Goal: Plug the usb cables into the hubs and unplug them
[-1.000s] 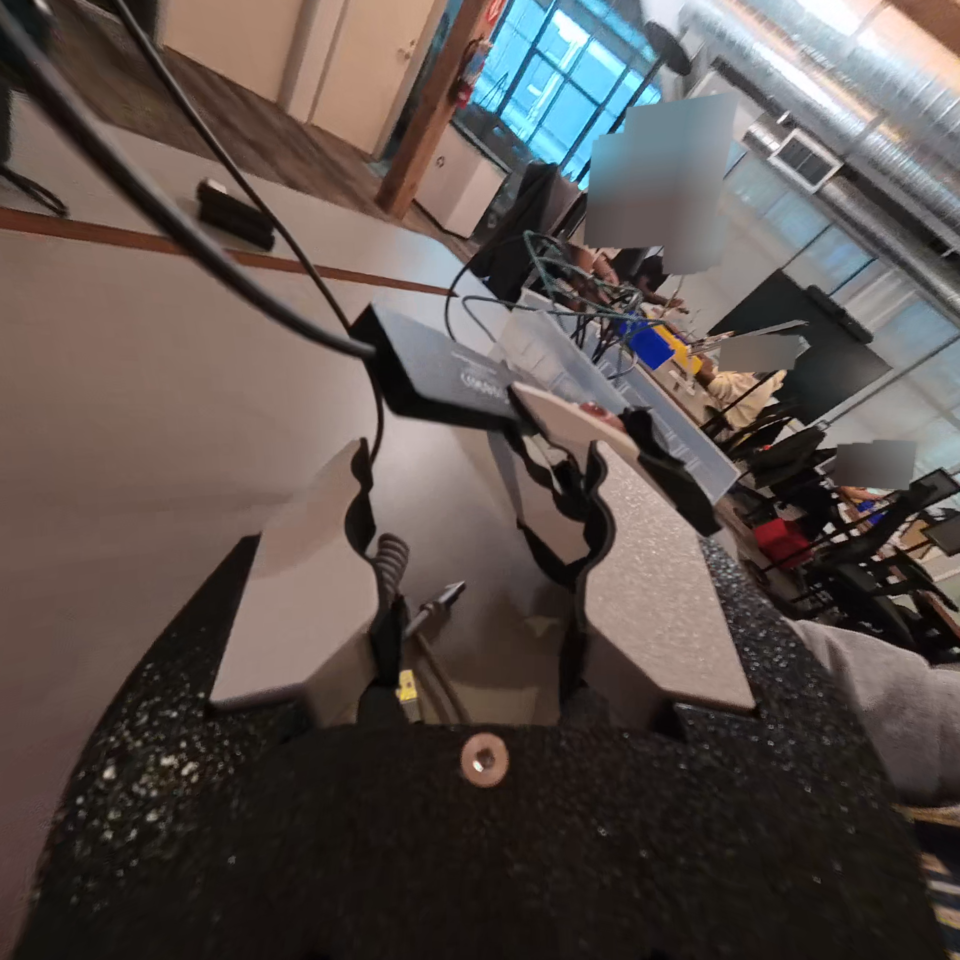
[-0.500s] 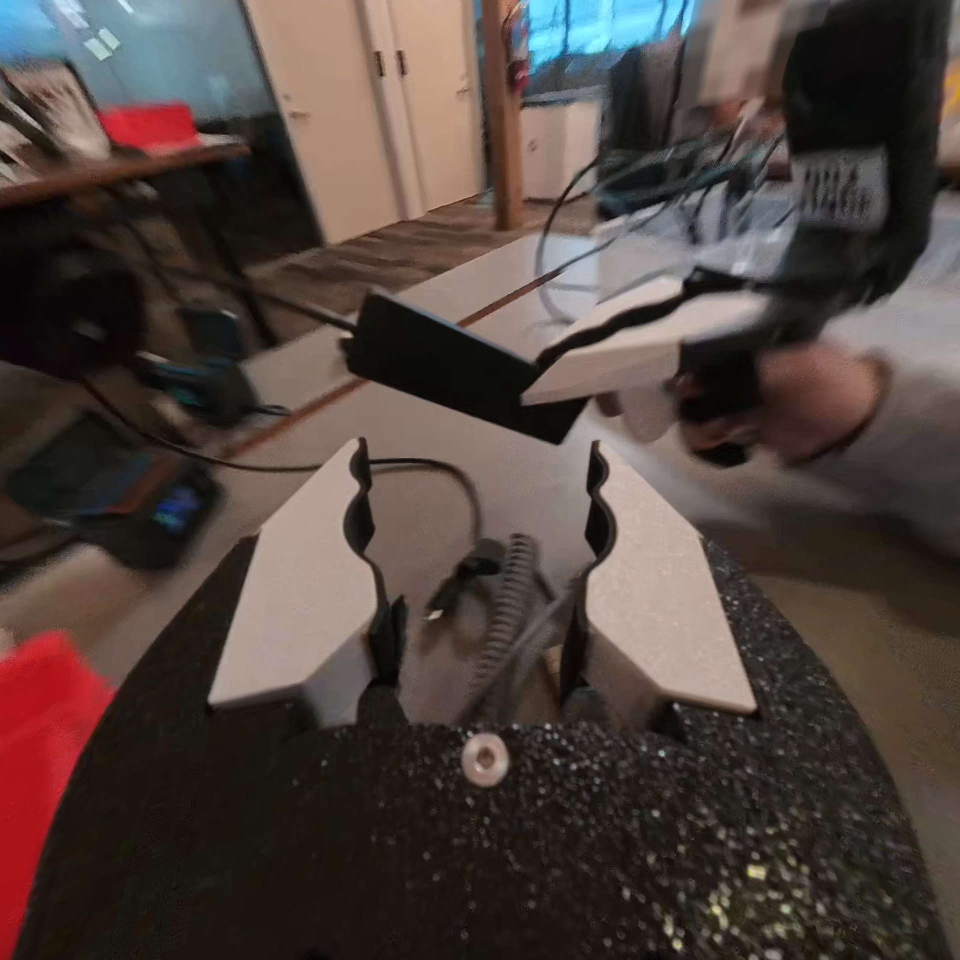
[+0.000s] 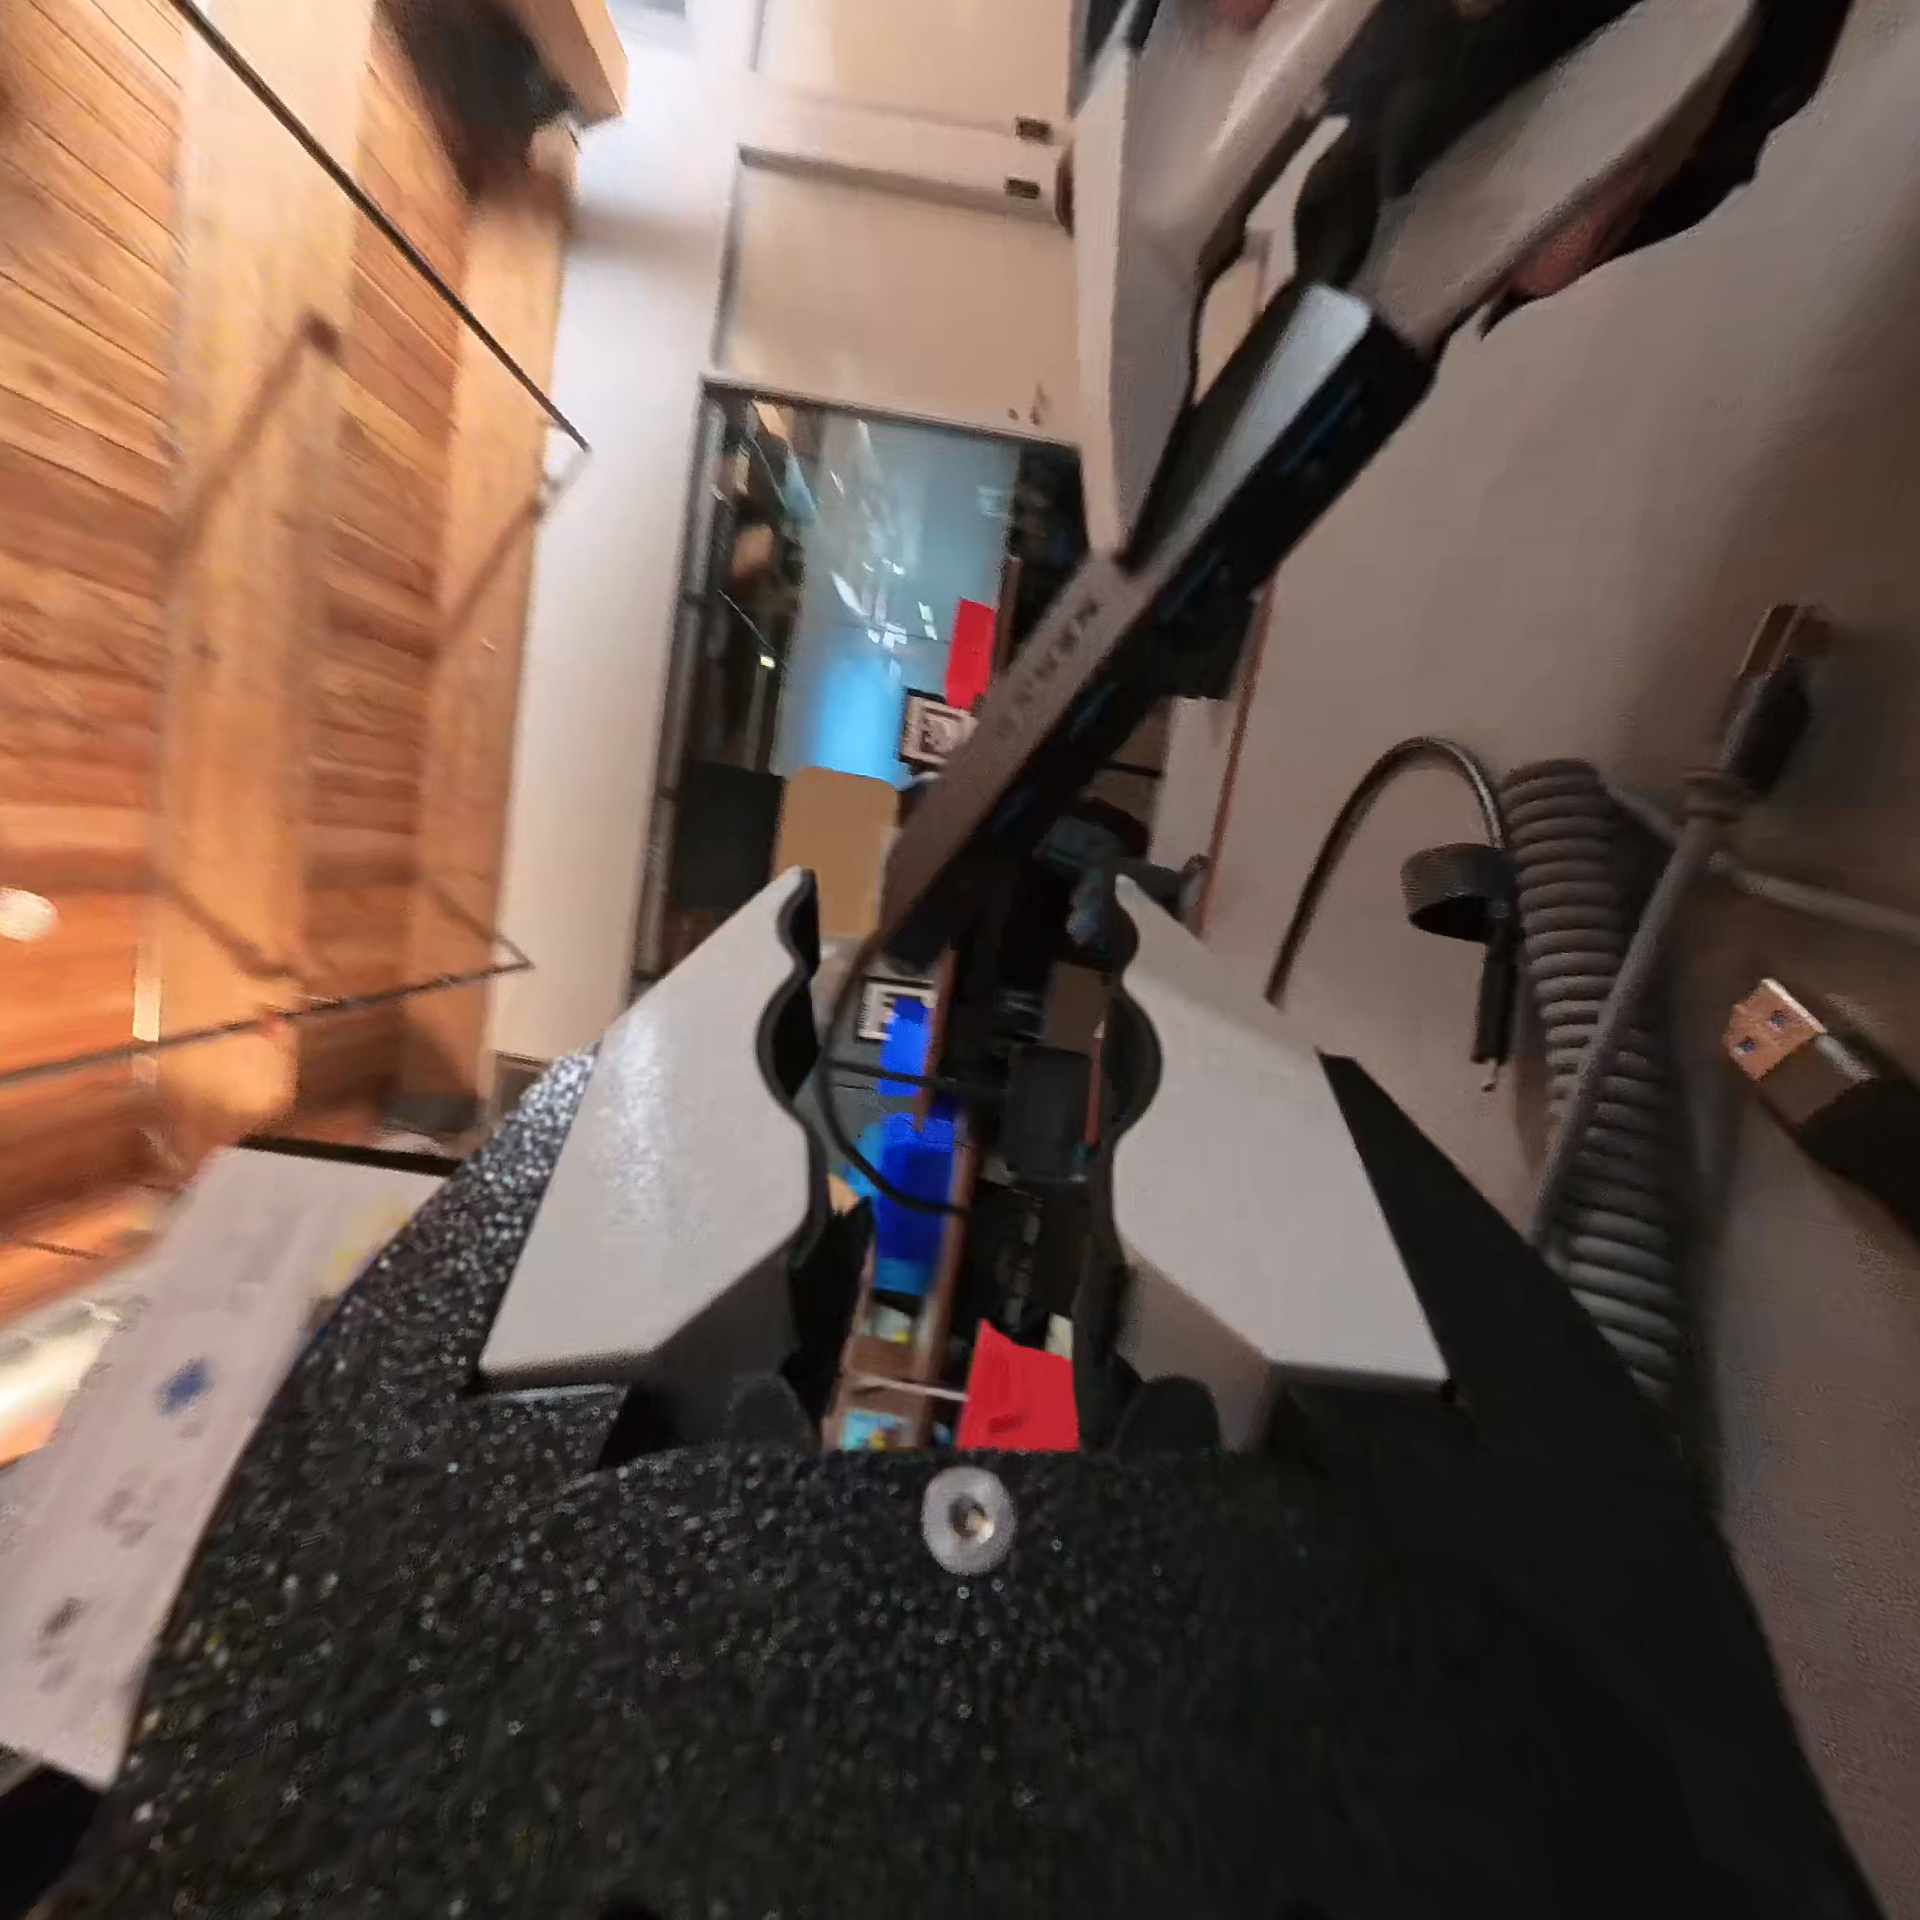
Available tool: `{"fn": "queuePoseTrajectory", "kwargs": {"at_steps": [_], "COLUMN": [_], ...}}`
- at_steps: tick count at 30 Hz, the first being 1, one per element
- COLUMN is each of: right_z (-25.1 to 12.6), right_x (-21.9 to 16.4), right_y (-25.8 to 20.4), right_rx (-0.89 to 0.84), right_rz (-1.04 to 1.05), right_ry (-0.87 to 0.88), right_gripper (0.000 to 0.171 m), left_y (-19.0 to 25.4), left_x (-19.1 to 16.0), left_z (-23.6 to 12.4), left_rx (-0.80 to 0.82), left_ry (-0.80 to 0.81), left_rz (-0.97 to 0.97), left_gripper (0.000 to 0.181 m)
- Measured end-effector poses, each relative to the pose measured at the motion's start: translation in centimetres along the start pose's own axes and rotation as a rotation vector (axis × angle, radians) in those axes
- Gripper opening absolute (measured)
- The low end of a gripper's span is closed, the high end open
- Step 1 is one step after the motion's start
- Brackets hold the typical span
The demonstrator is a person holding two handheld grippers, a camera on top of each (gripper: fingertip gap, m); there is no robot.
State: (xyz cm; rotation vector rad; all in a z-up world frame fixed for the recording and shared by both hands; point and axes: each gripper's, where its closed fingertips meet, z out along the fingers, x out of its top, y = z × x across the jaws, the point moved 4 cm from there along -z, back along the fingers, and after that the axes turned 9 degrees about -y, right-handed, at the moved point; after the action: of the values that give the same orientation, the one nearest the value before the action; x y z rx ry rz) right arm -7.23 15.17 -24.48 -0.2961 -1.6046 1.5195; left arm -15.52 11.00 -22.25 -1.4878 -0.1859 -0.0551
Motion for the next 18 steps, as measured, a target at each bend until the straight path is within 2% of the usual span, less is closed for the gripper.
{"fn": "queuePoseTrajectory", "kwargs": {"at_steps": [2, 4, 5, 7, 8, 10, 11, 13, 15, 18], "right_z": [0.2, 0.5, 0.8, 1.1, 1.1, 0.8, 0.6, -0.1, -0.5, 0.3], "right_x": [-0.4, -0.8, -1.0, -1.0, -0.6, 0.9, 1.4, 2.0, 2.2, 1.0], "right_y": [0.3, 0.1, 0.0, 0.1, -0.2, -0.8, -0.8, -0.2, -1.2, -2.4], "right_rx": [-0.002, 0.038, 0.048, 0.028, 0.034, -0.032, -0.144, -0.526, -0.83, -1.107], "right_rz": [0.015, 0.03, 0.033, 0.003, -0.018, -0.107, -0.216, -0.55, -0.918, -1.36], "right_ry": [-0.033, -0.059, -0.075, -0.085, -0.058, 0.034, 0.057, 0.041, -0.005, -0.164], "right_gripper": [0.008, 0.008, 0.008, 0.011, 0.015, 0.054, 0.064, 0.089, 0.094, 0.09], "left_y": [0.0, 0.8, 1.2, 1.0, 1.2, 1.1, 1.1, 1.5, 2.8, 3.6], "left_x": [0.2, 0.3, 0.4, 0.3, -0.1, -0.7, -0.9, -1.6, -1.9, -1.8], "left_z": [-0.2, -0.1, -0.1, -0.1, 0.2, 0.8, 1.0, 1.5, 1.7, 1.7], "left_rx": [0.025, -0.027, -0.026, 0.017, -0.017, -0.059, -0.092, -0.191, -0.327, -0.466], "left_ry": [0.002, 0.014, 0.019, 0.007, -0.028, -0.098, -0.126, -0.208, -0.266, -0.312], "left_rz": [0.051, 0.102, 0.138, 0.166, 0.164, 0.098, 0.068, -0.011, -0.04, -0.137], "left_gripper": [0.053, 0.051, 0.043, 0.012, 0.009, 0.009, 0.009, 0.009, 0.009, 0.009]}}
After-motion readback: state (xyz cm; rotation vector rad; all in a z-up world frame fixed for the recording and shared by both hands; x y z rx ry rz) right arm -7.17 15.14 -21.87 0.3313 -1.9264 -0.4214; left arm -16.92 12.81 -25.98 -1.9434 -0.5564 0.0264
